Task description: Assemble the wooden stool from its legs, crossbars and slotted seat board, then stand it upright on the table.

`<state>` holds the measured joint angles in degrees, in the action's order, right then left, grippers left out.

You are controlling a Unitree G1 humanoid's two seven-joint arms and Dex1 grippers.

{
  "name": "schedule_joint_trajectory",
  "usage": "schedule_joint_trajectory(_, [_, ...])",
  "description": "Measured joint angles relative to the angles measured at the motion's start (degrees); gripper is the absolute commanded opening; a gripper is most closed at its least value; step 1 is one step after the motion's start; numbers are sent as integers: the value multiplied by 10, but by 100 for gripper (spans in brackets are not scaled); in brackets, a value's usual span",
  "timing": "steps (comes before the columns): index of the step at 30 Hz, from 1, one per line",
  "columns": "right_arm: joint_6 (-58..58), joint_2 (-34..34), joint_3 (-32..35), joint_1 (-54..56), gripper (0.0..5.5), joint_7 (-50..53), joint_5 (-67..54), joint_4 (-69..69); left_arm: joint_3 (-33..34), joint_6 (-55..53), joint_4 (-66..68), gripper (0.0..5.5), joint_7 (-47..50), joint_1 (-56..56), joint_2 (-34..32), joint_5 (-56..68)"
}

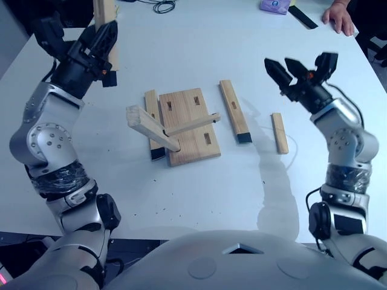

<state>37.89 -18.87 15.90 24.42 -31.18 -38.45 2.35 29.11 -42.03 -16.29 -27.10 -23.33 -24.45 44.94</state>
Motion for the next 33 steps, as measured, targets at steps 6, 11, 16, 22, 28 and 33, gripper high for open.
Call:
schedule_joint_trajectory(6, [80,-19,-20,92,488,-34,-67,14,7,8,-31,204,-77,-53,-44,107])
schedule_joint_trajectory(11, [154,9,-47,142,488,-43,-165,74,-40,14,-15,204,-136,-80,-44,148])
schedule_joint_trajectory(16, [170,29,-40,200,488,-34,-242,81,-92,15,3,204,-185,-79,-42,159])
schedule_joint_trajectory(22, [171,31,-30,236,488,-38,-286,49,-114,14,13,204,-230,-79,-47,164])
schedule_joint_trajectory(28, [175,51,-39,263,488,-44,-314,24,-133,3,13,204,-261,-79,-57,178])
schedule_joint_trajectory(33, [181,72,-42,267,488,-23,-354,26,-142,2,9,204,-271,-82,-56,193])
